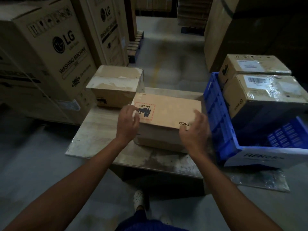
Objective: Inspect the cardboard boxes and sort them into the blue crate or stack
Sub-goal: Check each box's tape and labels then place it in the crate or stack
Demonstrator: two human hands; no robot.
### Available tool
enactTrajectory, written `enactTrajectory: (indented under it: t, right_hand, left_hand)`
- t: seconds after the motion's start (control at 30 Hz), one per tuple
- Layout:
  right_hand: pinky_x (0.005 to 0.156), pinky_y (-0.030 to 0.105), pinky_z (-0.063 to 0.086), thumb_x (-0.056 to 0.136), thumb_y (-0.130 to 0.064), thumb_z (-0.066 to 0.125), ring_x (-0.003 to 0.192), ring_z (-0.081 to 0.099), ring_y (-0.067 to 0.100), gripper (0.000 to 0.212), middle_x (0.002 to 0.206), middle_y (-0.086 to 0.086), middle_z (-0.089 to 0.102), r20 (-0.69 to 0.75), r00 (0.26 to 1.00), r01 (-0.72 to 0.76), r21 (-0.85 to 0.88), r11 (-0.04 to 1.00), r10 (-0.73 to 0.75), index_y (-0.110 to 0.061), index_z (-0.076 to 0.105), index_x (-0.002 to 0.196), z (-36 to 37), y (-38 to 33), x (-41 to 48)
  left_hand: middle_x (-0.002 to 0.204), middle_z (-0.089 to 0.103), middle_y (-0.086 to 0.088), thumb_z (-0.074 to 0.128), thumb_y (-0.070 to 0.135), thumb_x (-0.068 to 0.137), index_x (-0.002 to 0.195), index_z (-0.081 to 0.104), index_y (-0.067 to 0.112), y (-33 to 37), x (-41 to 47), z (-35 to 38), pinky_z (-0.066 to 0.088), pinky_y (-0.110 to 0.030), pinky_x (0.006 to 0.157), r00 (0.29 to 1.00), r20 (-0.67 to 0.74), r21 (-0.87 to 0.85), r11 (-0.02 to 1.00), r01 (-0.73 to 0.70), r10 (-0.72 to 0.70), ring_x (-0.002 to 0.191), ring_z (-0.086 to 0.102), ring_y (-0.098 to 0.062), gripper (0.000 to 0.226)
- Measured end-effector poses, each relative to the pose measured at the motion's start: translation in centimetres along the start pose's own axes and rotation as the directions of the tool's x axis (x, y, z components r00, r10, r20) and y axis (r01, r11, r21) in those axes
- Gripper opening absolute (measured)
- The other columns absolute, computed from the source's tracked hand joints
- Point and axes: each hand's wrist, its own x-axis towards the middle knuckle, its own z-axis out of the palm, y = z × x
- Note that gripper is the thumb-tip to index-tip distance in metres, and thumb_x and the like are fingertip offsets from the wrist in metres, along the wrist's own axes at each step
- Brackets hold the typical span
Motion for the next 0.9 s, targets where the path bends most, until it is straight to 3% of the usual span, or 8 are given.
enactTrajectory:
  t: [0.07,0.13,0.23,0.3,0.5,0.7,0.8,0.9]
  right_hand:
    - [0.098,0.041,0.048,0.090,-0.031,0.051,0.121,0.049,0.022,0.054,0.138,0.007,0.047,0.077,0.981,0.179,-0.027,0.983,-0.177,-0.017,0.043,0.141,1.3,-2.2,-0.1]
    - [0.109,0.049,0.042,0.096,-0.038,0.038,0.135,0.044,0.027,0.054,0.147,0.010,0.046,0.223,0.944,0.267,-0.072,0.961,-0.245,-0.016,0.044,0.145,3.7,-4.0,0.1]
    - [0.124,0.048,0.019,0.106,-0.035,0.033,0.152,0.020,0.030,0.051,0.163,0.011,0.029,0.425,0.889,0.274,-0.203,0.940,-0.167,-0.019,0.034,0.154,6.7,-5.3,0.8]
    - [0.124,0.046,0.014,0.108,-0.035,0.028,0.153,0.017,0.030,0.049,0.165,0.012,0.026,0.464,0.874,0.296,-0.270,0.916,-0.146,-0.019,0.035,0.154,7.5,-4.9,1.1]
    - [0.120,0.047,0.021,0.106,-0.040,0.028,0.149,0.025,0.028,0.048,0.160,0.010,0.034,0.464,0.871,0.335,-0.318,0.887,-0.163,-0.022,0.043,0.148,7.6,-4.4,1.3]
    - [0.097,0.049,0.039,0.099,-0.046,0.043,0.122,0.046,0.027,0.036,0.131,0.008,0.051,0.462,0.863,0.392,-0.352,0.850,-0.206,-0.025,0.056,0.125,6.2,-5.2,3.9]
    - [0.117,0.055,0.022,0.100,-0.053,0.041,0.150,0.019,0.034,0.057,0.163,0.014,0.022,0.593,0.793,0.401,-0.332,0.854,-0.142,-0.028,0.037,0.151,7.6,-6.3,6.0]
    - [0.123,0.055,0.008,0.103,-0.055,0.025,0.156,0.002,0.030,0.063,0.170,0.010,0.004,0.625,0.769,0.408,-0.323,0.854,-0.131,-0.028,0.020,0.159,9.2,-5.5,5.7]
  left_hand:
    - [0.114,0.061,-0.016,0.045,0.017,0.100,0.107,0.063,0.002,0.4,-0.1,0.3,0.044,-0.037,0.091,0.976,0.068,0.063,0.976,-0.210,0.206,0.108,0.054,-0.026,0.025]
    - [0.124,0.061,-0.019,0.040,0.024,0.101,0.114,0.064,0.003,0.4,0.4,1.0,0.043,-0.045,0.102,0.940,0.185,0.160,0.935,-0.316,0.286,0.121,0.053,-0.034,0.034]
    - [0.147,0.048,-0.022,0.027,0.038,0.101,0.136,0.055,0.007,-0.2,1.7,2.0,0.032,-0.050,0.113,0.922,0.381,0.313,0.928,-0.203,0.073,0.139,0.040,-0.040,0.054]
    - [0.153,0.042,-0.020,0.019,0.045,0.097,0.142,0.051,0.009,-0.8,2.3,2.3,0.028,-0.049,0.116,0.896,0.443,0.348,0.926,-0.145,-0.026,0.143,0.035,-0.038,0.066]
    - [0.151,0.043,-0.017,0.024,0.048,0.100,0.142,0.049,0.011,-1.7,2.6,2.3,0.032,-0.047,0.116,0.880,0.473,0.352,0.906,-0.237,0.046,0.141,0.037,-0.035,0.061]
    - [0.131,0.050,-0.012,0.040,0.053,0.097,0.129,0.052,0.017,-1.7,5.7,1.4,0.040,-0.042,0.098,0.831,0.536,0.342,0.862,-0.375,0.148,0.119,0.048,-0.030,0.050]
    - [0.161,0.024,-0.017,0.040,0.049,0.102,0.154,0.031,0.016,-1.9,6.7,2.2,0.022,-0.048,0.119,0.828,0.559,0.302,0.918,-0.258,0.049,0.149,0.022,-0.033,0.062]
    - [0.168,0.006,-0.011,0.032,0.051,0.104,0.159,0.017,0.022,-2.4,6.7,3.1,0.009,-0.049,0.123,0.791,0.608,0.356,0.913,-0.201,-0.063,0.154,0.003,-0.028,0.064]
